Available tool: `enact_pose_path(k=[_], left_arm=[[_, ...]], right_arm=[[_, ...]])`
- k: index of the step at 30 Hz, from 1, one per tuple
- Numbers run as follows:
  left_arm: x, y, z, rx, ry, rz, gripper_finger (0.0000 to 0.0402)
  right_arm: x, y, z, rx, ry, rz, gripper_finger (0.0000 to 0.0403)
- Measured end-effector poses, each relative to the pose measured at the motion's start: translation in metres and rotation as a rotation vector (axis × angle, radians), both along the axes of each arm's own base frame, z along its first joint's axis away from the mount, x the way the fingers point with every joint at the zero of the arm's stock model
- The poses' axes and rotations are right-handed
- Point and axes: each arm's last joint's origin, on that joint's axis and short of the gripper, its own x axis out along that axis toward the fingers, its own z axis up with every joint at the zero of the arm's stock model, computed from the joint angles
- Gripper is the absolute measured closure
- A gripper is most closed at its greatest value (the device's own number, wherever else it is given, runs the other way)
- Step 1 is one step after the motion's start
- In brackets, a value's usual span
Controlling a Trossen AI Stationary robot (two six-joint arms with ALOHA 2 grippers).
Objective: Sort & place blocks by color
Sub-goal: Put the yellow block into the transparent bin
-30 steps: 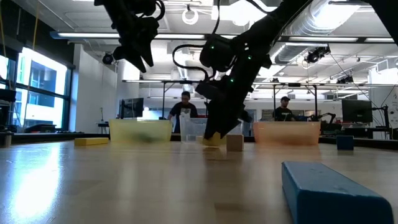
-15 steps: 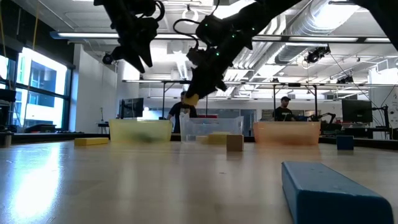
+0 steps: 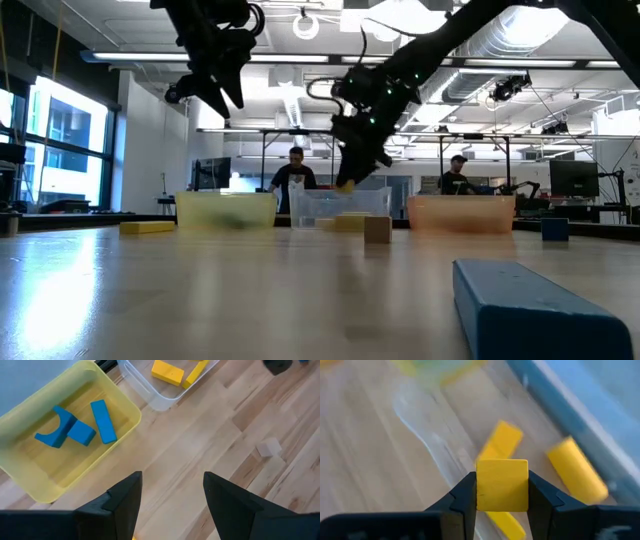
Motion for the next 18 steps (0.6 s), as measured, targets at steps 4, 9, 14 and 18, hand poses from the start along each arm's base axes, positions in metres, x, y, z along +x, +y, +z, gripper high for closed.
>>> enact_pose_path(k=[4, 9, 14, 18], left_arm=[[0.000, 0.000, 0.000, -0.010, -0.006, 0.021, 0.0200], [0.001, -0.002, 0.000, -0.021, -0.011, 0.033, 0.0201], [0.004, -0.007, -0.001, -0.047, -0.013, 0.048, 0.0200], [0.007, -0.012, -0.002, -0.071, -0.013, 0.064, 0.0197]], right_arm=[[-0.010, -0.006, -0.011, 0.022, 0.036, -0.025, 0.0299], [-0.015, -0.010, -0.013, 0.023, 0.053, -0.046, 0.0299], [-0.017, -0.013, -0.013, 0.024, 0.048, -0.056, 0.0280], [-0.017, -0.013, -0.013, 0.025, 0.048, -0.060, 0.0249]])
